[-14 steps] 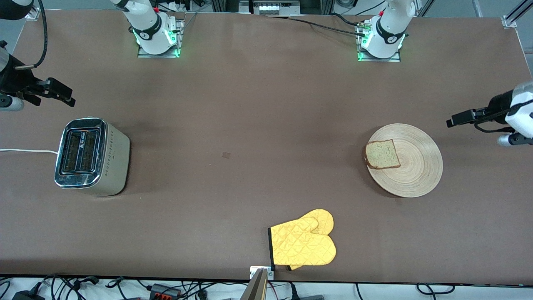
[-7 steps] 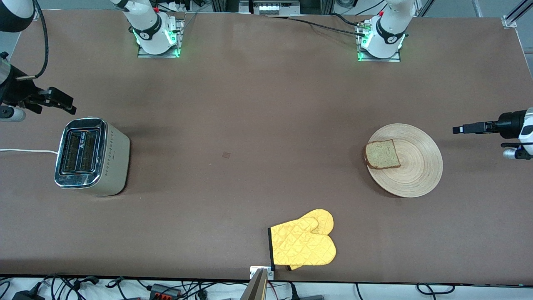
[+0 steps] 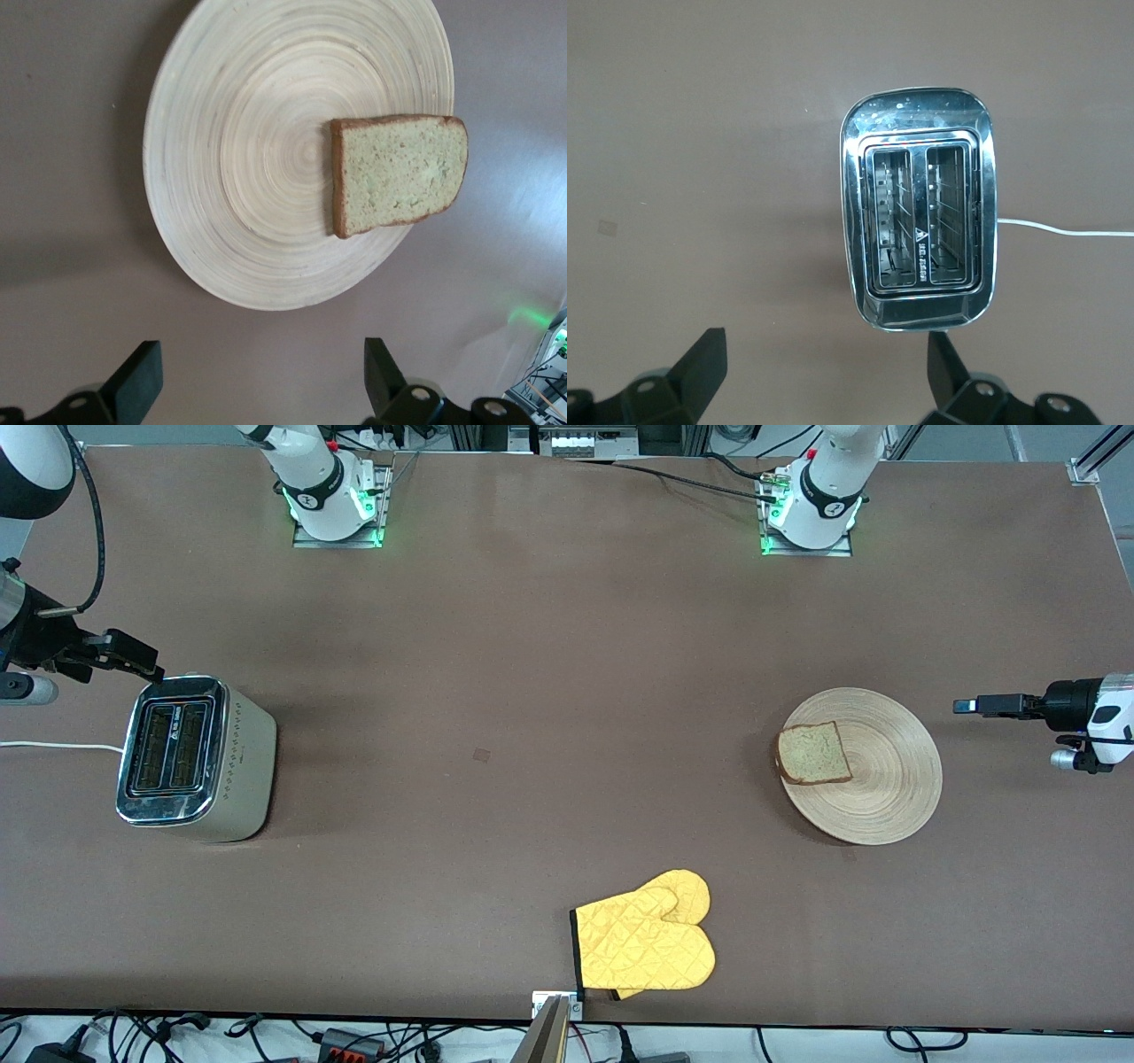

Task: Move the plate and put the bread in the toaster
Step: 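Move the left gripper toward the wooden plate's rim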

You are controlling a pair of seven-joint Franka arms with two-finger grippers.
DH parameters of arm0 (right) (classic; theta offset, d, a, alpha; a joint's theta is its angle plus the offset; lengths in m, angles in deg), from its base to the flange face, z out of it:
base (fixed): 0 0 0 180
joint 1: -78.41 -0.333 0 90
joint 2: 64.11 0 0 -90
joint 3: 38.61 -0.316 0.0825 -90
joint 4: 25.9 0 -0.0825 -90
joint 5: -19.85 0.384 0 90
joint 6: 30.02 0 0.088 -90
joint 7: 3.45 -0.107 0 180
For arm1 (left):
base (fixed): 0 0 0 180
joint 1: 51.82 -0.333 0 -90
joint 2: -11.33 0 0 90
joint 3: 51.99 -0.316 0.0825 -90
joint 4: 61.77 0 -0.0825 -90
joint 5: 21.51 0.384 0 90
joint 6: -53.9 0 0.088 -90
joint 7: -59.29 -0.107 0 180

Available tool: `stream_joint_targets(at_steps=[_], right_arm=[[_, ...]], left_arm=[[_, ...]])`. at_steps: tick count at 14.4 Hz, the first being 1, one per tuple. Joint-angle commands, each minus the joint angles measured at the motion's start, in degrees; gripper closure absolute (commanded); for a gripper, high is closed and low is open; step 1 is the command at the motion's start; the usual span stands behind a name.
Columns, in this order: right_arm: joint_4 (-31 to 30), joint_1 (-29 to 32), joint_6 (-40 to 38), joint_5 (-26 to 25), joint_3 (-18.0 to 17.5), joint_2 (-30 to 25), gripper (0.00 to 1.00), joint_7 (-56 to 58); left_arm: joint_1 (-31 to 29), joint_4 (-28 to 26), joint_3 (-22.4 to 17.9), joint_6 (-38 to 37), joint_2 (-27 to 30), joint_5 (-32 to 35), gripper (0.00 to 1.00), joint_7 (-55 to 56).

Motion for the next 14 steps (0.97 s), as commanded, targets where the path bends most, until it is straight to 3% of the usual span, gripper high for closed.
stream_joint_targets(at_steps=[1,8,14], right_arm=[[1.0,0.4,-1.0,0.2,-0.5,0.6,0.0,0.1],[0.5,-0.5,-0.9,0.2,-0.5,-0.1,0.0,-0.9],[0.3,-0.4,0.0,0.1,-0.5,0.2,0.0,-0.5]], left_arm=[[-1.9,1.7,0.6,1.6,-3.9,-2.3,0.0,-5.6],[-3.6,2.0,0.6,7.1,-12.6,-6.2,0.0,-14.3],[-3.7,1.9,0.6,7.7,-14.7,-8.7,0.05,-15.0]])
